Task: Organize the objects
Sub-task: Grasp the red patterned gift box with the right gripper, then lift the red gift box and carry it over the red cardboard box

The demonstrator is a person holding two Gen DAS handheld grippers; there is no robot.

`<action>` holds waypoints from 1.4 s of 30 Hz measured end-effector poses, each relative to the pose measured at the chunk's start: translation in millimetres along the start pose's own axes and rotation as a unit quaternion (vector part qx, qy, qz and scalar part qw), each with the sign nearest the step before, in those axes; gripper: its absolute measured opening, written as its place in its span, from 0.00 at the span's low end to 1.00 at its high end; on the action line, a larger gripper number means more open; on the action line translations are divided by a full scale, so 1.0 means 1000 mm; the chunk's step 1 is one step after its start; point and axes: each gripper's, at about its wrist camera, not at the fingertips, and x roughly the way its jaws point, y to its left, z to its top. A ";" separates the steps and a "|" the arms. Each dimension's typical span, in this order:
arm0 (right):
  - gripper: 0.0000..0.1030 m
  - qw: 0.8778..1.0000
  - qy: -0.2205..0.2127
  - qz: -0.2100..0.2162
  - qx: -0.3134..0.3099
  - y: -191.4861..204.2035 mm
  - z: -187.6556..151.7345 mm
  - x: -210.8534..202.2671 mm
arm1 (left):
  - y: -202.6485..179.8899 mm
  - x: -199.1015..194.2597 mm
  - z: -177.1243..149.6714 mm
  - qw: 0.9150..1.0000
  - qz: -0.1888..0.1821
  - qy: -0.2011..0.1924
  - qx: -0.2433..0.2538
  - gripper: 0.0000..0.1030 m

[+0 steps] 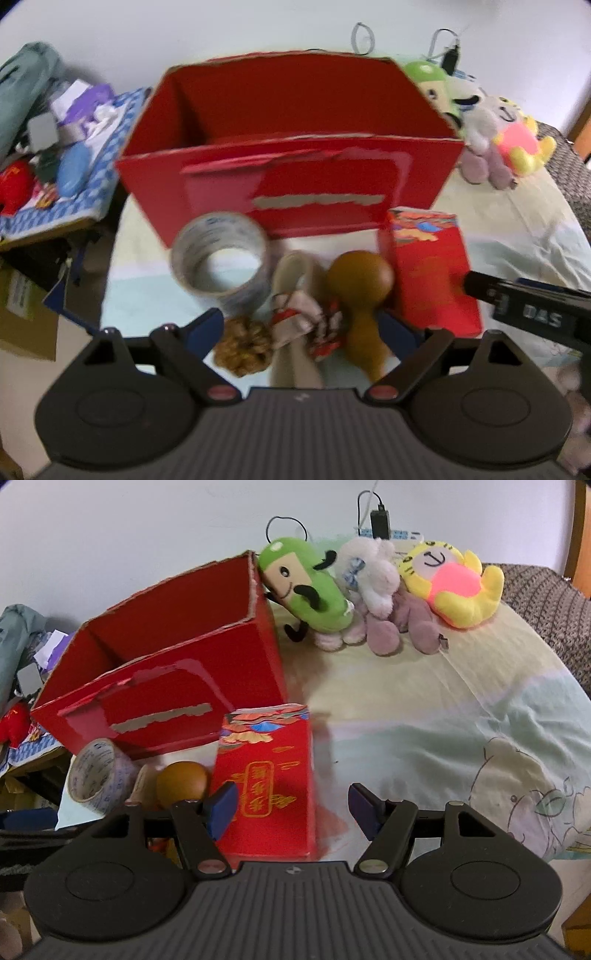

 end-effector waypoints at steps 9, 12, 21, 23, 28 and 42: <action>0.66 0.993 0.071 0.082 0.053 -0.044 0.031 0.038 | -0.044 0.022 0.014 0.994 -0.104 0.026 0.037 0.82; 0.65 0.986 0.109 0.110 0.061 -0.053 0.042 0.054 | -0.057 0.038 0.017 0.991 -0.116 0.053 0.040 0.81; 0.62 0.965 0.192 0.180 0.019 -0.054 0.060 0.087 | -0.076 0.085 0.021 0.983 -0.123 0.136 0.007 0.81; 0.61 0.960 0.205 0.188 0.008 -0.053 0.061 0.093 | -0.082 0.090 0.022 0.982 -0.128 0.143 0.004 0.82; 0.60 0.951 0.229 0.209 -0.003 -0.062 0.066 0.101 | -0.102 0.094 0.031 0.981 -0.125 0.147 0.028 0.84; 0.52 0.976 0.155 0.154 0.028 -0.154 0.101 0.035 | -0.197 0.068 0.066 0.951 -0.208 0.087 0.212 0.82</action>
